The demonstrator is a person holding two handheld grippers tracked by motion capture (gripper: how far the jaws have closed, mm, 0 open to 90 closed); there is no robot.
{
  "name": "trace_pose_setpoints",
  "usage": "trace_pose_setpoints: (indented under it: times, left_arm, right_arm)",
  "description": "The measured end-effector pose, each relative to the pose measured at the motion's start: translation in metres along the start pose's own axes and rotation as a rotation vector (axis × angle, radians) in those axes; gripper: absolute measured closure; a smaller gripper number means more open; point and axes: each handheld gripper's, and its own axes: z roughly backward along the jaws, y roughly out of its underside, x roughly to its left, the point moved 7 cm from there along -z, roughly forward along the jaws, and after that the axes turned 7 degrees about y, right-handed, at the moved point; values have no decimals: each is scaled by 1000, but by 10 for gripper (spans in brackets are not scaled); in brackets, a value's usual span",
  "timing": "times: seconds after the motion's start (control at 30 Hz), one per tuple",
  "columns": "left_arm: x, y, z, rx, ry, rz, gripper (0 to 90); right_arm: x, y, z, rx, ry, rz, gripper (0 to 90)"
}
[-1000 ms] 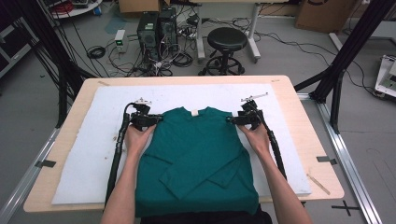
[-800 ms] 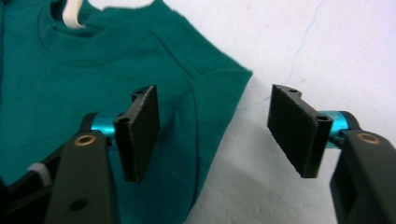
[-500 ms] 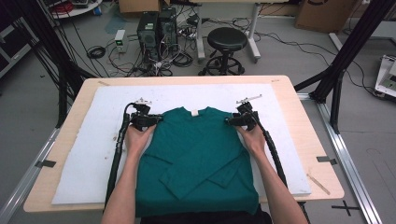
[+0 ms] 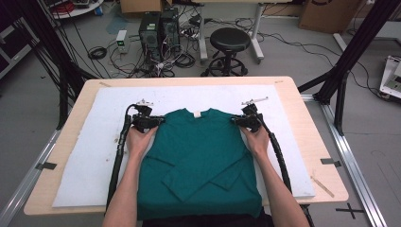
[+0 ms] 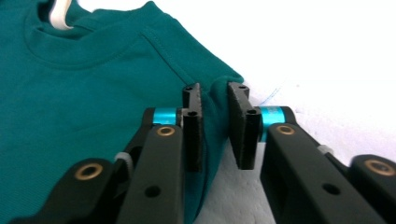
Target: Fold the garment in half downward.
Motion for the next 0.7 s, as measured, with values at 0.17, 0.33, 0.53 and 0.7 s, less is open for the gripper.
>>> trace_pose_setpoints:
  times: [0.17, 0.33, 0.53, 0.7]
  left_arm:
    - [-1, 0, 0, -2, -13, -11, 860]
    - [-1, 0, 1, -3, -7, -5, 860]
    - [-2, 0, 1, 2, -19, -20, 860]
    - [-4, -1, 0, 10, -44, -40, 862]
  right_arm:
    - [-2, 0, 0, 3, -29, -38, 840]
    - [-3, 1, 0, 6, -41, -63, 850]
    - [-4, 1, 0, 4, -43, -64, 849]
    - [-4, 0, 0, 7, -54, -70, 854]
